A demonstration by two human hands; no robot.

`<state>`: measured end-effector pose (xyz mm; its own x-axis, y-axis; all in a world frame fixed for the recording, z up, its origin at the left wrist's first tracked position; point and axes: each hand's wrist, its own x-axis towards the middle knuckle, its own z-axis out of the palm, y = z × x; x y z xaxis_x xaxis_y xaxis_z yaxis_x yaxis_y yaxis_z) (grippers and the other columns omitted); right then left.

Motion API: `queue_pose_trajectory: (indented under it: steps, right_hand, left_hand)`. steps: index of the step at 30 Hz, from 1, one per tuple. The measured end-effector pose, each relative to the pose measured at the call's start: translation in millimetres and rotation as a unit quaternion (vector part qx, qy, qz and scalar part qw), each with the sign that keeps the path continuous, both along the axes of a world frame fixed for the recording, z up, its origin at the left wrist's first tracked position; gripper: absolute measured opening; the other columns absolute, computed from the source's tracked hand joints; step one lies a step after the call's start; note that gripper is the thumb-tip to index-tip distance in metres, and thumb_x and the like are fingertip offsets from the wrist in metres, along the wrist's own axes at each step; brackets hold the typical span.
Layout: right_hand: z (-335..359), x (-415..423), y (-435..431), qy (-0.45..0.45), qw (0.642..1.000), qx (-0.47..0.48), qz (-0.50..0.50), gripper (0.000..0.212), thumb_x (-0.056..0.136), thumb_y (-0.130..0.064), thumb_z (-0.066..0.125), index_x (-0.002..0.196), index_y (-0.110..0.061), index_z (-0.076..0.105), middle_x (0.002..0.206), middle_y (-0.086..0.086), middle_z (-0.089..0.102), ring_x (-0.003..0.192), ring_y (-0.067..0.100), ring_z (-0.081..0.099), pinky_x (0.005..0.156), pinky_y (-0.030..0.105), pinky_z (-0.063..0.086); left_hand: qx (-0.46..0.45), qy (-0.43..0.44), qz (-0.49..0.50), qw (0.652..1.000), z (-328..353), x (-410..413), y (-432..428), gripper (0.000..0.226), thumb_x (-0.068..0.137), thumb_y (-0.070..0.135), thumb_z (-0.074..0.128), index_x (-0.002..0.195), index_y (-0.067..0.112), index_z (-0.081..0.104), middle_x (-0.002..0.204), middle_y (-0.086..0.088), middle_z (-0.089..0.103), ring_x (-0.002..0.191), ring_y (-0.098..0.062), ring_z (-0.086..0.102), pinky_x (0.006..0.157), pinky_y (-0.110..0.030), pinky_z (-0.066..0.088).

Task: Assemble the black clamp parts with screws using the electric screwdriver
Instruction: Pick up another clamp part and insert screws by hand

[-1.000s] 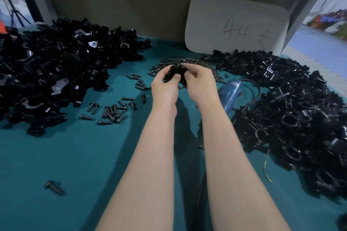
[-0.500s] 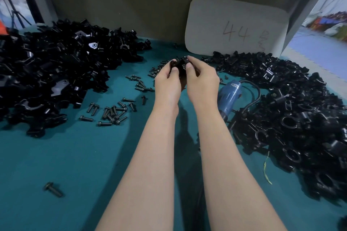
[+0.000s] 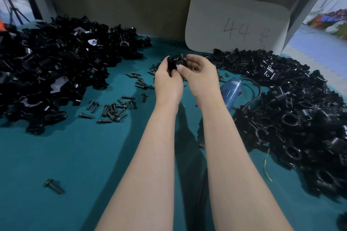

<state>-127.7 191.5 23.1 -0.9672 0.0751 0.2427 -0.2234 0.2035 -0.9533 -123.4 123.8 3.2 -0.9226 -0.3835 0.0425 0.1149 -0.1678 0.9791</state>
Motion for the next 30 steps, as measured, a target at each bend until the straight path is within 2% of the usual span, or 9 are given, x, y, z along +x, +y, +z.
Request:
queue_pose_trajectory:
  steps: [4, 9, 14, 16, 19, 25, 30]
  right_hand:
    - [-1, -2, 6, 0.004, 1.000, -0.002, 0.006, 0.028, 0.086, -0.004, 0.065, 0.113, -0.011, 0.065, 0.102, 0.001, 0.068, 0.098, 0.014, 0.063, 0.080, 0.019, 0.053]
    - [-2, -3, 13, -0.005, 0.998, -0.054, 0.015, 0.025, 0.085, 0.002, 0.064, 0.103, -0.016, 0.061, 0.097, 0.000, 0.066, 0.099, 0.015, 0.063, 0.089, 0.028, 0.053]
    - [-3, -4, 15, -0.032, 0.995, -0.088, 0.026, 0.026, 0.085, 0.003, 0.064, 0.102, -0.015, 0.060, 0.111, 0.009, 0.067, 0.107, 0.021, 0.063, 0.097, 0.037, 0.051]
    - [-3, -4, 15, -0.037, 0.995, -0.090, 0.027, 0.026, 0.085, 0.002, 0.064, 0.104, -0.015, 0.060, 0.112, 0.010, 0.067, 0.108, 0.021, 0.063, 0.098, 0.039, 0.050]
    - [-4, -5, 13, -0.040, 0.994, -0.100, 0.032, 0.025, 0.085, 0.002, 0.064, 0.104, -0.014, 0.060, 0.113, 0.011, 0.067, 0.110, 0.023, 0.062, 0.099, 0.042, 0.049]
    - [-4, -7, 12, -0.046, 0.992, -0.112, 0.040, 0.026, 0.085, 0.001, 0.064, 0.108, -0.011, 0.059, 0.114, 0.012, 0.066, 0.111, 0.024, 0.062, 0.098, 0.043, 0.049]
    - [-4, -6, 12, -0.060, 0.989, -0.127, 0.034, 0.026, 0.085, 0.003, 0.064, 0.108, -0.009, 0.059, 0.112, 0.014, 0.067, 0.108, 0.026, 0.064, 0.098, 0.045, 0.049]
  left_hand:
    - [-0.018, 0.015, -0.046, 0.999, 2, 1, 0, 0.046, 0.095, -0.002, 0.036, 0.136, 0.012, 0.052, 0.130, -0.010, 0.060, 0.123, -0.023, 0.056, 0.107, -0.039, 0.043]
    - [-0.083, 0.026, -0.080, 0.993, 2, 5, -3, 0.043, 0.094, -0.003, 0.043, 0.132, 0.012, 0.055, 0.118, -0.009, 0.067, 0.114, -0.020, 0.062, 0.104, -0.038, 0.047]
    - [-0.151, 0.017, -0.083, 0.985, 4, 4, -4, 0.042, 0.092, 0.002, 0.054, 0.132, 0.014, 0.054, 0.117, -0.007, 0.067, 0.110, -0.022, 0.062, 0.100, -0.039, 0.049]
    - [-0.166, 0.015, -0.070, 0.984, 2, 4, -2, 0.041, 0.092, 0.007, 0.058, 0.132, 0.016, 0.054, 0.115, -0.004, 0.068, 0.108, -0.018, 0.063, 0.096, -0.030, 0.050]
    - [-0.205, 0.011, -0.024, 0.978, 1, 7, 0, 0.041, 0.093, 0.013, 0.058, 0.134, 0.020, 0.053, 0.115, -0.001, 0.068, 0.106, -0.015, 0.063, 0.082, -0.014, 0.044]
    - [-0.213, 0.017, -0.002, 0.977, 2, 8, 1, 0.041, 0.095, 0.013, 0.055, 0.136, 0.018, 0.052, 0.119, -0.003, 0.067, 0.109, -0.016, 0.062, 0.087, -0.018, 0.045]
    - [-0.217, 0.020, -0.003, 0.976, 2, 9, 2, 0.041, 0.094, 0.013, 0.057, 0.135, 0.016, 0.053, 0.117, -0.004, 0.067, 0.105, -0.015, 0.063, 0.080, -0.012, 0.044]
